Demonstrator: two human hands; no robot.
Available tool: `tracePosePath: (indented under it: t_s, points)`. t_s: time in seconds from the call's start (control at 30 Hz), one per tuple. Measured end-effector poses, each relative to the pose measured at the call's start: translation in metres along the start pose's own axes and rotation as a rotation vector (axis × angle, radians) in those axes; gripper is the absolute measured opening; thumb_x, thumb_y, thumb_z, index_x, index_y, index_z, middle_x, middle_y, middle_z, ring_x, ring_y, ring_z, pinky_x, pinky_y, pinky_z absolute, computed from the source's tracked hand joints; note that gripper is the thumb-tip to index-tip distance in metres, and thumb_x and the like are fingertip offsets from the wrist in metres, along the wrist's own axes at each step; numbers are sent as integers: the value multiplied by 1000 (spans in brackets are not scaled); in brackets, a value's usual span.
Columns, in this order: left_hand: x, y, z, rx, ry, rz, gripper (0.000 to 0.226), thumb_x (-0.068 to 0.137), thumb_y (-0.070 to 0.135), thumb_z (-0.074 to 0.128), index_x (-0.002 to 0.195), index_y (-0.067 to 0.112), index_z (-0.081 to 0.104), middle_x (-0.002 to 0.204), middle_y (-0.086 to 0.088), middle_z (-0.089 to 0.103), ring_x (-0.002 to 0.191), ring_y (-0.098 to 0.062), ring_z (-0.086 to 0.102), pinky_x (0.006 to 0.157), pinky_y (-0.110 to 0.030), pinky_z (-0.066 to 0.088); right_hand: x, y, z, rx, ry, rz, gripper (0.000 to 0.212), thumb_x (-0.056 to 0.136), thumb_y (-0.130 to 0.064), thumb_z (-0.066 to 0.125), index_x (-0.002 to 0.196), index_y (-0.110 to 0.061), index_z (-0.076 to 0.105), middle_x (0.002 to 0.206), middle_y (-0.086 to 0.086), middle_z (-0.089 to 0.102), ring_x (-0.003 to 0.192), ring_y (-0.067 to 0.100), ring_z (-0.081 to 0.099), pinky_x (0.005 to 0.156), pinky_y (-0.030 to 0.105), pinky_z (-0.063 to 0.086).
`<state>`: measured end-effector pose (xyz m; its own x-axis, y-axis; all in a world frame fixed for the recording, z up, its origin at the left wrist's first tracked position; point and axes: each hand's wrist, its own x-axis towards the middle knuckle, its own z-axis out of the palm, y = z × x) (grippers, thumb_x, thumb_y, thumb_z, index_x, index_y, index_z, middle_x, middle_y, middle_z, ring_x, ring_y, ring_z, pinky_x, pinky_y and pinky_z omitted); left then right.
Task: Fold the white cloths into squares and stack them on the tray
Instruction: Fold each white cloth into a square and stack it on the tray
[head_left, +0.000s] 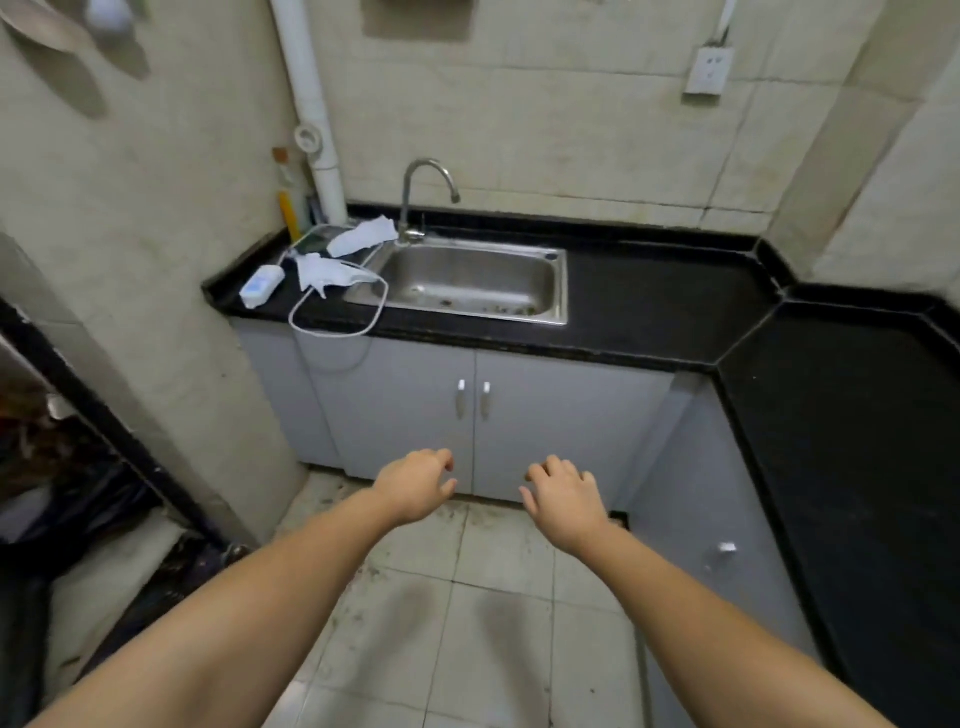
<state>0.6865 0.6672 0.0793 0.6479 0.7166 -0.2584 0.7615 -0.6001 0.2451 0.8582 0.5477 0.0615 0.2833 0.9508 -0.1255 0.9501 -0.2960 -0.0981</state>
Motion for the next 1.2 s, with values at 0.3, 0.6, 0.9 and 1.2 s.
tracePosePath:
  t_s: [0.3,0.6,0.9,1.2]
  points:
    - [84,-100,-54,-97,75,-191,36,99,34,42,127,12,49,125,-10,57,112,-28,54,90,-37,46,179,-61,-16,16,-65,-209,38,101,-37,32,126,-14,49,128,10,48,122,29,43,97,41,35]
    - [198,-239,-118,-156,105,-299,35,98,32,44,125,11,50,122,-11,58,112,-28,54,90,-37,45,360,-148,-35,23,-52,-297,34,100,-31,35,125,-13,49,127,10,46,119,30,43,94,42,36]
    - [313,-321,-167,-227,87,-302,24,93,26,50,112,13,55,107,-9,61,100,-27,59,84,-36,47,511,-190,-56,53,-59,-313,31,98,-27,40,123,-15,52,127,9,50,118,28,47,96,39,37]
    - [420,-374,-174,-334,168,-459,32,93,30,51,123,17,49,117,-7,56,107,-24,55,89,-39,49,664,-207,-34,-28,-113,-422,37,92,-20,46,128,-14,44,134,9,43,127,28,38,104,40,36]
